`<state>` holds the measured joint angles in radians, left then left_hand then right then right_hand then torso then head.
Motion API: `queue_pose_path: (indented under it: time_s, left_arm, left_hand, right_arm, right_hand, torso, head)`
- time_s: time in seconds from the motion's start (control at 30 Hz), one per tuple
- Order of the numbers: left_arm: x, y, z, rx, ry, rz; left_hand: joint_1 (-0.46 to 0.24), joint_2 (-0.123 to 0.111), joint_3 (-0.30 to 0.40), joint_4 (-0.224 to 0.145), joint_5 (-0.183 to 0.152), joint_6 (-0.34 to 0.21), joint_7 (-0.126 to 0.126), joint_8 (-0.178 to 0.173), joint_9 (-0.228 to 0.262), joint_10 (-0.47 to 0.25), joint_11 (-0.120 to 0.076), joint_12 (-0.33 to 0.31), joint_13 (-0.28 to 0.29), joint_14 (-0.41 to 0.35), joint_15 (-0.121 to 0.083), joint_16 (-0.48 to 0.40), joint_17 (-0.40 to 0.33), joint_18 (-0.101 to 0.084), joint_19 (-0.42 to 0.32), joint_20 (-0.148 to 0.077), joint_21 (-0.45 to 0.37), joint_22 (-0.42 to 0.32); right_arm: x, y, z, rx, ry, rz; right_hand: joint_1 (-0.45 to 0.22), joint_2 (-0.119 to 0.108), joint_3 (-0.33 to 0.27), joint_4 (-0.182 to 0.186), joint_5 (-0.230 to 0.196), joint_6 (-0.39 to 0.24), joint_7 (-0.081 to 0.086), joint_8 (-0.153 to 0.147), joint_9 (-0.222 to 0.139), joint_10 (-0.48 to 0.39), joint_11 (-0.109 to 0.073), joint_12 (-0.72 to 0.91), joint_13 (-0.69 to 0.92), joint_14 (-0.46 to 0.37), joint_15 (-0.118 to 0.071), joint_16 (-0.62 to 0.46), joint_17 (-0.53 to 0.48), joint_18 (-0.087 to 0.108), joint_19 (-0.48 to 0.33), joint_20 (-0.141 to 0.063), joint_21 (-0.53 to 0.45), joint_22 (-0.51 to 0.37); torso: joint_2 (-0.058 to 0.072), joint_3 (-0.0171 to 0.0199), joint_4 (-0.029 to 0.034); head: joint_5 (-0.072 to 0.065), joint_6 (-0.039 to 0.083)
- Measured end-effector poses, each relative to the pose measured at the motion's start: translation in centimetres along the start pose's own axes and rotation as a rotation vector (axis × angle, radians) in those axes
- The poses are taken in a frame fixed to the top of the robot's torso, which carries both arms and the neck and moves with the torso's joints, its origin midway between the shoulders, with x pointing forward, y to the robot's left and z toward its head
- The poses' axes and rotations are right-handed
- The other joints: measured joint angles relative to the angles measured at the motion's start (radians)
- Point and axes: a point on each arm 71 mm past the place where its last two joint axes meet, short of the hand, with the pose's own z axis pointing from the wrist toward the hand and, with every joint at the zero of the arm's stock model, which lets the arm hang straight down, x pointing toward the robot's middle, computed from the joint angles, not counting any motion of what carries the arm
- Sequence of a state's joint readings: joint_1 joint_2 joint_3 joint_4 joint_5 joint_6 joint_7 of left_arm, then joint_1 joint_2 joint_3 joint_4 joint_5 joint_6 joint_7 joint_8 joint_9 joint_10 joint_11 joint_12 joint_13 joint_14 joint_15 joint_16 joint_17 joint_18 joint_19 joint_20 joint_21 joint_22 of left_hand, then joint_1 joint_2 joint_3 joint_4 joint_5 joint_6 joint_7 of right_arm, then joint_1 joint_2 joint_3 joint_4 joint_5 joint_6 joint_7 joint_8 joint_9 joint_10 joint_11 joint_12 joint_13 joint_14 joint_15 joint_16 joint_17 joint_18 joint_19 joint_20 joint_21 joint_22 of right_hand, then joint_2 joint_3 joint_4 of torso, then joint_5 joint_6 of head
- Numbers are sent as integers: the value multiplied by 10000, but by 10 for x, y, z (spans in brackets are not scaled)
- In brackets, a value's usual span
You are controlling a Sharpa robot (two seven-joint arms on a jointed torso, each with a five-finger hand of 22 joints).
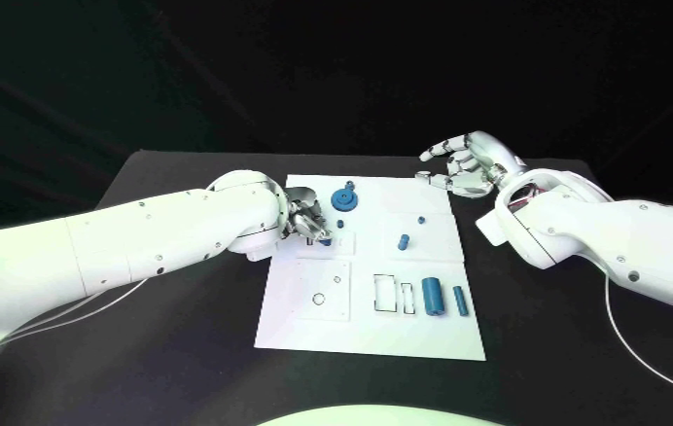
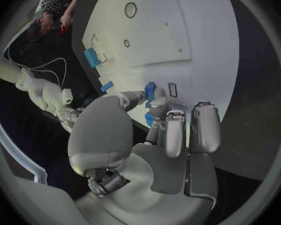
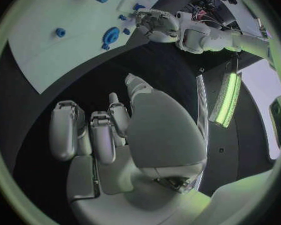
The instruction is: Assemble the parts on the task board
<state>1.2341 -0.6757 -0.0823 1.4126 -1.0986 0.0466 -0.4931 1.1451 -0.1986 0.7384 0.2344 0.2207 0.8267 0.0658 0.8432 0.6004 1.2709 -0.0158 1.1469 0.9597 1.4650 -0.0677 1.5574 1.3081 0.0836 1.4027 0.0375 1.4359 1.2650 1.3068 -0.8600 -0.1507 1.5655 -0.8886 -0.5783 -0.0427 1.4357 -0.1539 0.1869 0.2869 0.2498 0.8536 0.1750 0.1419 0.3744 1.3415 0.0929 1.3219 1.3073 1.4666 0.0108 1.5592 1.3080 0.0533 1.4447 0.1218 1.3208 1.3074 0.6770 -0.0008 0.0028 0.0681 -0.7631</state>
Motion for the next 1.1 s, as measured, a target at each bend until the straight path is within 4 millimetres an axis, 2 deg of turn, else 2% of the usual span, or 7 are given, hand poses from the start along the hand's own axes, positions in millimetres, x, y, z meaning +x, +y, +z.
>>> queue_pose_path:
  time_s: [0.3,0.4,0.63,0.9,1.0,1.1]
  left_arm:
    - [0,0,0,-12,53,37]
    - [0,-1,1,-16,67,54]
    - [0,-2,3,-62,92,92]
    - [-1,-2,5,-114,216,175]
    - [-2,-2,6,-135,274,204]
    - [-2,-2,6,-159,340,234]
  left_hand:
    - [-45,-46,0,0,70,40,-39,40,3,37,-37,0,33,0,0,0,-1,0,-1,0,0,9]
    - [-79,-79,0,0,111,55,-52,40,253,63,-15,0,33,0,0,-1,-1,0,0,0,43,28]
    - [-105,-105,0,0,160,124,-58,42,275,89,-19,40,91,0,1,-1,-2,0,0,0,42,48]
    - [-133,-133,0,0,382,141,-72,42,277,161,-21,92,170,-1,1,-1,-3,0,36,-36,41,80]
    - [-163,-162,-29,-30,571,159,-89,42,278,216,-74,148,224,37,-36,-1,-3,0,37,-37,40,80]
    - [-213,-212,-85,-86,1082,297,-125,42,287,303,-90,167,295,1,-73,27,-3,0,37,-37,40,94]
  right_arm:
    - [0,0,0,-4,5,1]
    - [0,0,0,-6,8,2]
    - [1,0,0,-11,14,6]
    - [0,0,0,-11,15,8]
    - [0,0,0,-13,16,9]
    - [0,0,0,-12,16,10]
  right_hand:
    - [0,0,0,0,0,0,0,0,0,0,0,0,0,0,0,0,0,1,0,0,0,7]
    - [0,0,0,0,0,0,0,0,0,0,0,0,0,0,0,0,0,0,0,0,0,7]
    - [1,0,0,0,0,0,0,0,1,0,0,0,0,0,0,0,-1,0,0,0,0,6]
    - [1,0,0,0,0,0,0,0,0,0,0,0,8,0,0,0,-2,0,0,0,0,5]
    - [1,0,0,0,0,0,0,0,1,0,0,0,8,0,0,0,-2,0,0,0,0,5]
    - [1,0,0,0,0,0,0,0,1,0,0,0,7,0,0,0,-3,0,0,0,0,4]
  torso:
    - [5,0,-2]
    - [5,0,-6]
    - [7,7,-13]
    - [7,12,-12]
    - [6,13,-13]
    - [5,17,-13]
  head:
    - [5,-21]
    - [5,-30]
    - [5,-56]
    - [-11,-89]
    - [-17,-103]
    - [-23,-112]
